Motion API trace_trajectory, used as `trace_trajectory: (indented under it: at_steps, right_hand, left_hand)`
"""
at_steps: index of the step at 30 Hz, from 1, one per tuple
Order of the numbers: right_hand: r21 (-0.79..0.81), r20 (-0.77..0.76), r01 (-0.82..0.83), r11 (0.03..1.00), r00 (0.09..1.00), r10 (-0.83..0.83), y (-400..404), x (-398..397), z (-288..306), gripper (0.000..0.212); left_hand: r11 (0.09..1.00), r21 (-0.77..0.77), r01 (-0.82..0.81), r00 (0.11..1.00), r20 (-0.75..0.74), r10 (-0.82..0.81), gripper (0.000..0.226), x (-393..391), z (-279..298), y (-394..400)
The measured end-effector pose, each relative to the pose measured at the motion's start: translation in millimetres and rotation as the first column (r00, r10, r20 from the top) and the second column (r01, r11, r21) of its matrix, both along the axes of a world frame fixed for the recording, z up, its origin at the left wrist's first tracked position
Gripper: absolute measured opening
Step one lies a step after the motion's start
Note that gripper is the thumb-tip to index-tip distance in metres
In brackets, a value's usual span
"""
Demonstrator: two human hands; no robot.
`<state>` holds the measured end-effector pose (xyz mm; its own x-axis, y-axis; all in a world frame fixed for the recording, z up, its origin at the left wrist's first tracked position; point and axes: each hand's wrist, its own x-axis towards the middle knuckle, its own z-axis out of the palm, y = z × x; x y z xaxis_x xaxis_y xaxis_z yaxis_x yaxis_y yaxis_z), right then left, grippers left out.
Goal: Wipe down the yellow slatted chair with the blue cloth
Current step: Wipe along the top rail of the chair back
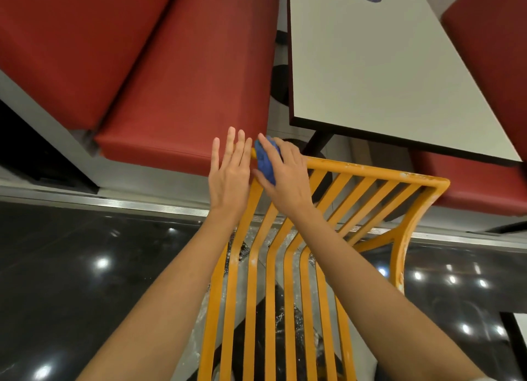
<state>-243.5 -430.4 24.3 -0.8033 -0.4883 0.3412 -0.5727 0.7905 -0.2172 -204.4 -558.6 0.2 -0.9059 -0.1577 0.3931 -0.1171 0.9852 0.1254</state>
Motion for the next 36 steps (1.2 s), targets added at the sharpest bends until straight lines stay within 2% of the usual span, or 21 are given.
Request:
trace_trajectory:
  at_steps: [3,7,10,14,18,20,22,24,26,28,31,33,36]
  right_hand:
    - [0.129,-0.07,-0.003,0.992,0.997,0.012,31.9,0.1,-6.7,0.067]
    - [0.064,-0.052,0.066,0.996,0.997,-0.062,33.2,-9.9,-3.2,0.057]
    - [-0.029,-0.005,0.1,0.995,0.995,-0.101,13.0,-10.6,-3.8,0.054]
    - [0.038,-0.113,0.043,0.998,0.993,-0.039,13.9,-0.6,-10.9,0.054]
    - [0.059,-0.109,-0.034,0.998,0.993,0.04,21.4,-9.5,-8.7,0.046]
    - [0.06,-0.066,-0.081,0.995,0.994,0.085,23.9,-19.6,-2.7,0.042]
    - [-0.003,0.009,-0.081,0.997,0.997,0.081,28.5,-24.5,1.1,0.039]
    - [-0.129,0.08,0.004,0.992,0.997,0.006,35.4,-24.3,3.7,0.034]
    - [-0.206,0.147,0.067,0.976,0.988,-0.037,38.1,-25.4,8.5,0.029]
    - [-0.218,0.233,0.046,0.975,0.972,0.006,35.0,-33.0,18.4,0.026]
    - [-0.156,0.397,-0.074,0.985,0.908,0.131,22.1,-50.3,37.1,0.034]
    - [-0.104,0.449,-0.122,0.987,0.88,0.156,15.0,-59.4,43.1,0.036]
    - [-0.22,0.494,-0.046,0.974,0.856,0.152,14.9,-67.6,41.4,0.024]
  left_hand:
    - [0.996,-0.084,0.023,1.0,-0.008,-0.024,0.059,2.8,-2.6,-5.3]
    - [0.989,-0.098,0.111,0.992,-0.041,-0.116,0.062,4.9,-4.9,-3.7]
    - [0.989,0.037,0.146,0.986,-0.09,-0.143,0.062,2.4,-3.4,0.6]
    - [0.962,0.21,0.171,0.984,-0.087,-0.156,0.065,4.1,-3.1,0.3]
    - [0.95,0.28,0.138,0.987,-0.123,-0.108,0.059,2.8,-3.1,7.1]
    - [0.952,0.28,0.127,0.988,-0.117,-0.097,0.057,3.3,-4.5,5.7]
    - [0.955,0.269,0.126,0.988,-0.116,-0.098,0.057,4.4,-7.1,0.0]
    - [0.955,0.263,0.139,0.987,-0.12,-0.11,0.061,2.7,-7.0,-0.9]
    - [0.934,0.33,0.135,0.987,-0.123,-0.099,0.069,1.3,-6.9,3.5]
    - [0.908,0.398,0.131,0.989,-0.121,-0.089,0.071,0.0,-6.0,6.8]
    - [0.912,0.391,0.123,0.991,-0.1,-0.091,0.073,0.2,-5.3,6.2]
    - [0.917,0.383,0.107,0.993,-0.094,-0.076,0.075,0.2,-5.2,6.9]
    - [0.939,0.331,0.094,0.995,-0.069,-0.076,0.075,1.0,-4.7,6.5]
